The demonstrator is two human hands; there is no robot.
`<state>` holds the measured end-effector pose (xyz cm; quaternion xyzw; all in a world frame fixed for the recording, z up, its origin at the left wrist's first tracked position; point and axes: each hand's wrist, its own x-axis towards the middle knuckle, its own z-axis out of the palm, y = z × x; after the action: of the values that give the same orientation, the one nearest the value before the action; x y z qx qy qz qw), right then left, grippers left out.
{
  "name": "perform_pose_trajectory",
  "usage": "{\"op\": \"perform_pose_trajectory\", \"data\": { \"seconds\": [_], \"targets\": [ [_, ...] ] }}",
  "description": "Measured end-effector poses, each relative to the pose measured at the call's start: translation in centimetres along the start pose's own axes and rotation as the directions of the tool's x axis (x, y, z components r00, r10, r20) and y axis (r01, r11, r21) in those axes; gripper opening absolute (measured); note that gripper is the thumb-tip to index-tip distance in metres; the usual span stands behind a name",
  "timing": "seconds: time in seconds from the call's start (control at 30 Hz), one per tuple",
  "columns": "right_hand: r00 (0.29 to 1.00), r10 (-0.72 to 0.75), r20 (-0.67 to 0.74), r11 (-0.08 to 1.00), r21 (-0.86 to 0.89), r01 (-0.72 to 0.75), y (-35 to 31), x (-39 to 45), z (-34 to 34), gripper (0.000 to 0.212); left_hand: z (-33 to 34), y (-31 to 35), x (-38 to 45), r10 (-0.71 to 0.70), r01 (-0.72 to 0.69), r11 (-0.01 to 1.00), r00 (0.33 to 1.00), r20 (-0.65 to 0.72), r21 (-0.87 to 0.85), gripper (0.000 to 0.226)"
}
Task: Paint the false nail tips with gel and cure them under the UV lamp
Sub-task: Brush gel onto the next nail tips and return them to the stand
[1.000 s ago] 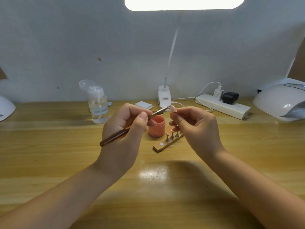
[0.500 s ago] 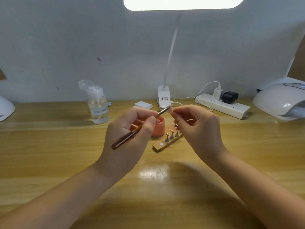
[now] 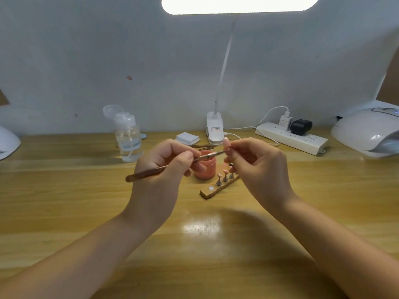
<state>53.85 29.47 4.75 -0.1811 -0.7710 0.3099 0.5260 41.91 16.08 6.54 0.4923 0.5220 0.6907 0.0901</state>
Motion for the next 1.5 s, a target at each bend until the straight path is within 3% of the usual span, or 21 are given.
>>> {"op": "perform_pose_trajectory", "data": {
  "seconds": [0.17, 0.43, 0.63, 0.73, 0.87, 1.07, 1.2, 1.33, 1.5],
  "targets": [
    [0.999, 0.028, 0.017, 0.996, 0.083, -0.030, 0.0, 0.0, 0.0, 0.010, 0.0, -0.1, 0.1, -0.031, 0.026, 0.997, 0.997, -0.073, -0.068, 0.017],
    [0.999, 0.037, 0.034, 0.992, 0.121, -0.041, 0.0, 0.0, 0.2, 0.010, -0.2, -0.3, 0.2, -0.074, 0.067, 0.992, 0.995, -0.063, -0.110, 0.022],
    [0.999, 0.042, 0.017, 0.995, 0.092, -0.043, 0.2, -0.1, 0.2, 0.012, 0.0, -0.1, 0.1, -0.099, 0.097, 0.990, 0.995, -0.022, -0.098, 0.018],
    [0.999, 0.052, -0.001, 0.998, 0.039, -0.052, 1.0, -0.2, 0.2, 0.009, -0.2, 0.1, 0.7, -0.086, 0.080, 0.993, 0.994, -0.066, -0.086, 0.021],
    [1.000, 0.018, 0.009, 0.994, -0.112, -0.017, 2.5, -0.7, 0.0, 0.010, -0.8, -0.8, 3.2, -0.075, 0.094, 0.975, 0.992, -0.099, 0.200, 0.017],
    [0.999, -0.034, -0.026, 0.984, -0.174, 0.029, 3.2, -1.2, 0.7, 0.005, -0.2, -2.1, 8.0, -0.262, 0.222, 0.772, 0.965, -0.020, 0.595, 0.016],
    [0.999, -0.036, -0.037, 0.986, -0.165, 0.029, 3.2, -1.5, 1.2, 0.006, 1.0, -2.4, 10.9, -0.446, 0.320, 0.686, 0.895, 0.030, 0.653, 0.014],
    [0.998, -0.033, -0.044, 0.987, -0.160, 0.025, 3.3, -1.5, 1.2, 0.005, 2.5, -3.2, 11.9, -0.559, 0.323, 0.593, 0.824, 0.089, 0.737, 0.011],
    [0.997, -0.068, -0.031, 0.983, -0.175, 0.061, 3.3, -1.5, 1.4, 0.006, 2.7, -4.0, 12.0, -0.610, 0.422, 0.604, 0.791, 0.051, 0.676, 0.008]
  ]
}}
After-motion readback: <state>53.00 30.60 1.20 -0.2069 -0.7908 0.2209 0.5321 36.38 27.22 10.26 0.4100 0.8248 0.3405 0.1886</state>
